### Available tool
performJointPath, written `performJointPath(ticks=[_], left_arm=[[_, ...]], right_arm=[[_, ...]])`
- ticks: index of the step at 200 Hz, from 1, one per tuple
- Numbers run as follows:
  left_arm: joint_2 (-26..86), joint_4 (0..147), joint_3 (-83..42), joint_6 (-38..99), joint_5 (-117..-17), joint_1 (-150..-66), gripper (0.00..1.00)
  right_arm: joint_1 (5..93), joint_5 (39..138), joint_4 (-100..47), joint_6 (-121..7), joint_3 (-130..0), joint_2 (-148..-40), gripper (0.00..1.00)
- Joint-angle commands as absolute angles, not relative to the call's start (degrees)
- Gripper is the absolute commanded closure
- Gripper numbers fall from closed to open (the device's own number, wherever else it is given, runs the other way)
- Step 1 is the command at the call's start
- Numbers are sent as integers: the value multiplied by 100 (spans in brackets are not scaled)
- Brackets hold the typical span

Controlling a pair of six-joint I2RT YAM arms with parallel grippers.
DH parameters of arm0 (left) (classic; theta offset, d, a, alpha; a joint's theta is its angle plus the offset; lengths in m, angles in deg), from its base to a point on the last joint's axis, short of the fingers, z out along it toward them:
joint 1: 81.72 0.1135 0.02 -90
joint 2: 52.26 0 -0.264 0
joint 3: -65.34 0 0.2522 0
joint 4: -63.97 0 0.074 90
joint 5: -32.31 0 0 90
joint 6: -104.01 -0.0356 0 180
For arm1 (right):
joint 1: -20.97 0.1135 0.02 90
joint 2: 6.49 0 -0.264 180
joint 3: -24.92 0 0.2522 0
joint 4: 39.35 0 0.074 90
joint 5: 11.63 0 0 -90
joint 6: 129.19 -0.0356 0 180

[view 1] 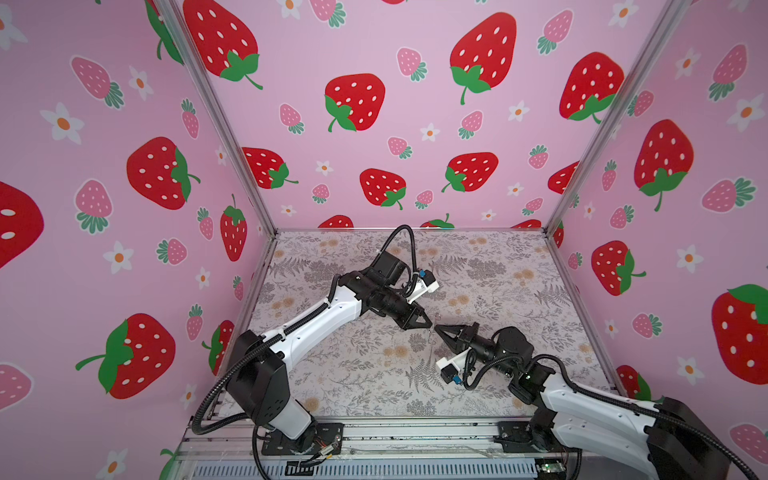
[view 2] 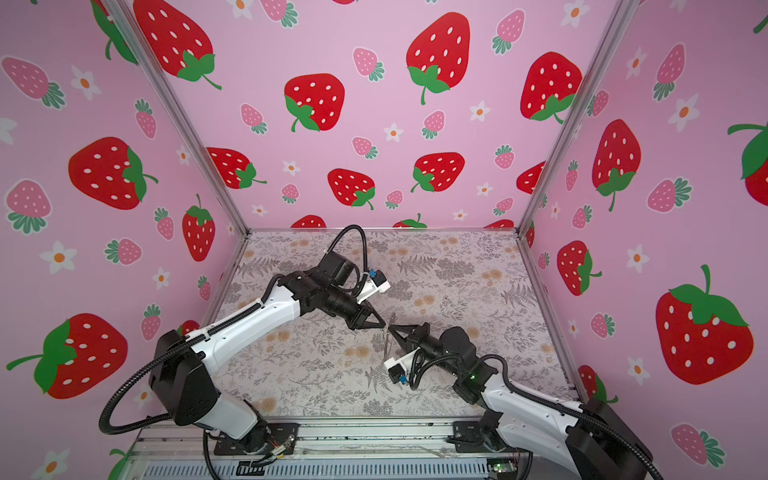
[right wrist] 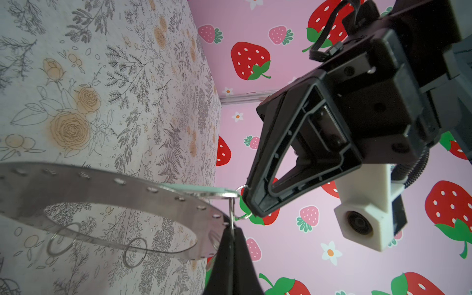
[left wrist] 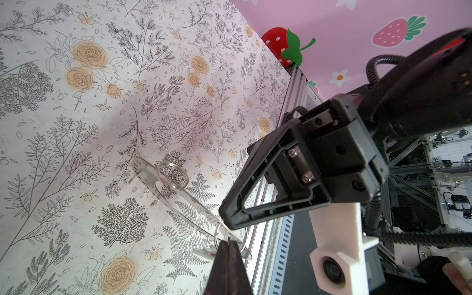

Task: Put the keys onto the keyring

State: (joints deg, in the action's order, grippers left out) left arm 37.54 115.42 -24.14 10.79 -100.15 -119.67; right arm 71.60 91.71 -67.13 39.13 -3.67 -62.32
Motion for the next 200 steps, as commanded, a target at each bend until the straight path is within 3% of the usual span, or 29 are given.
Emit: performJointPath(ticks=[1, 152, 176, 200], left_arm=[[3815, 11832, -2651, 883, -9949, -11977, 100], [3702, 12035, -2699, 340, -9652, -11923, 100], [3634, 12004, -2694, 287, -9431, -11916, 74], [3308, 11639, -2462, 261, -9106, -11885, 55]], right_arm=[[7186, 9138, -6916, 4044, -483, -6091, 100], [7180, 9368, -6982, 3386, -466, -6107, 100], [7162, 9510, -6736, 3123, -554, -6145, 100], [7111, 9609, -6421, 2827, -721, -6184, 100]])
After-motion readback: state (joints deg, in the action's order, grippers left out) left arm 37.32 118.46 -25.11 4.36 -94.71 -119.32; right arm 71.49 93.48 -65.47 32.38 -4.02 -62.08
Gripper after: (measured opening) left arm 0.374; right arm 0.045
